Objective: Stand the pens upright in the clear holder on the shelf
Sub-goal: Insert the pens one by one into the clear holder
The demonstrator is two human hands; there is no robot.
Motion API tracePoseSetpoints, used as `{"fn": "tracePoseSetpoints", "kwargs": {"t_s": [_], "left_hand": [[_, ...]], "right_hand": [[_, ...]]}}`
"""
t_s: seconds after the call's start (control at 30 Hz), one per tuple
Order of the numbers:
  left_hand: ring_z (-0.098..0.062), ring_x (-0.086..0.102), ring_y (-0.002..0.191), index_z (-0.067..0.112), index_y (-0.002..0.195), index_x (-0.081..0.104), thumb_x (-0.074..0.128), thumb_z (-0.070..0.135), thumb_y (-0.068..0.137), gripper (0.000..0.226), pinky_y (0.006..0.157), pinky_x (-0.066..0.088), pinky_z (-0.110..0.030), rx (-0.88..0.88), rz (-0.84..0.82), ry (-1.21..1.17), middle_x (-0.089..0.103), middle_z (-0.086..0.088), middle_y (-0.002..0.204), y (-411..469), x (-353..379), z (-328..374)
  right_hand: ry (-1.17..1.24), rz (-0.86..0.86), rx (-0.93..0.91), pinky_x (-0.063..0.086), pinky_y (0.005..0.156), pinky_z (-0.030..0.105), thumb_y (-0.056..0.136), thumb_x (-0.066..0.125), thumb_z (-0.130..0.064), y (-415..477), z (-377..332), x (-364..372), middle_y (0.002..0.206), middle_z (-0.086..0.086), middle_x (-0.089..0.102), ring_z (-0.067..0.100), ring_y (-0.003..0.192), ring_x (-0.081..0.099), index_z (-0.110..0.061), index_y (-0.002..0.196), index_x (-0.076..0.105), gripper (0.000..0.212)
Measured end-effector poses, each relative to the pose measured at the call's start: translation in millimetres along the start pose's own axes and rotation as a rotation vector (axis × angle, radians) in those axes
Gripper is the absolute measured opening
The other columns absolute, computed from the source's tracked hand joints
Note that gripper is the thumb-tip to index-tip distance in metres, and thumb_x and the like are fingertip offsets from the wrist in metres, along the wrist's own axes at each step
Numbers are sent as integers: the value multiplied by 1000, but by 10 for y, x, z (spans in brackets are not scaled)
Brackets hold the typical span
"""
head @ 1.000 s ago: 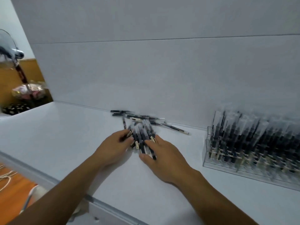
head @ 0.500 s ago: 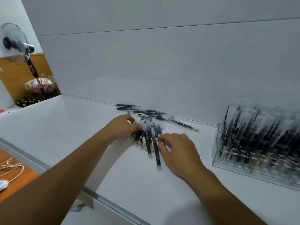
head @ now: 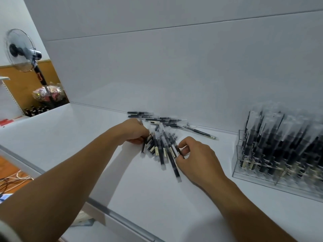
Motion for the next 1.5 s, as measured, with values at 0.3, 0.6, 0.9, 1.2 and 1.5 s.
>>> {"fn": "tracePoseSetpoints", "kwargs": {"t_s": [0.3,0.6,0.9,1.2,1.5], "left_hand": [[-17,55,58,7,84,50,50,7,89,5,52,40,-22,-25,177,-297,56,-9,77,168,-137,-147],[-22,51,82,11,66,50,64,29,84,28,58,35,-25,88,231,334,48,1,70,502,24,-38],[-17,39,48,5,64,53,51,10,84,20,46,28,-19,-36,79,83,53,-6,52,441,-85,-11],[-12,48,58,7,92,61,53,10,94,8,45,33,-18,129,147,-357,61,-3,83,-94,-223,-96],[-11,44,53,11,97,65,52,13,96,13,49,31,-21,454,-33,-762,60,2,72,-906,394,373]], "right_hand": [[232,9,80,45,66,20,87,61,-21,1,70,-12,82,-7,65,8,78,59,-27,106,64,19],[226,2,79,49,74,26,87,59,-22,38,96,31,85,-13,64,6,81,59,-33,102,65,19],[280,22,81,41,60,21,86,60,-25,50,112,39,82,-11,65,4,61,52,-36,88,61,11],[394,70,100,47,63,25,88,61,-30,-40,-10,-49,86,-12,63,8,70,58,-33,90,57,6],[494,216,-25,52,64,32,87,63,-27,-347,-157,-599,78,-14,60,2,58,56,-34,89,56,11]]}}
Point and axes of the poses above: each hand's wrist, its own y-axis towards the middle knuckle, its own x-axis out of the palm, z = x × y, the point moved 1 cm from there along y, towards the middle knuckle
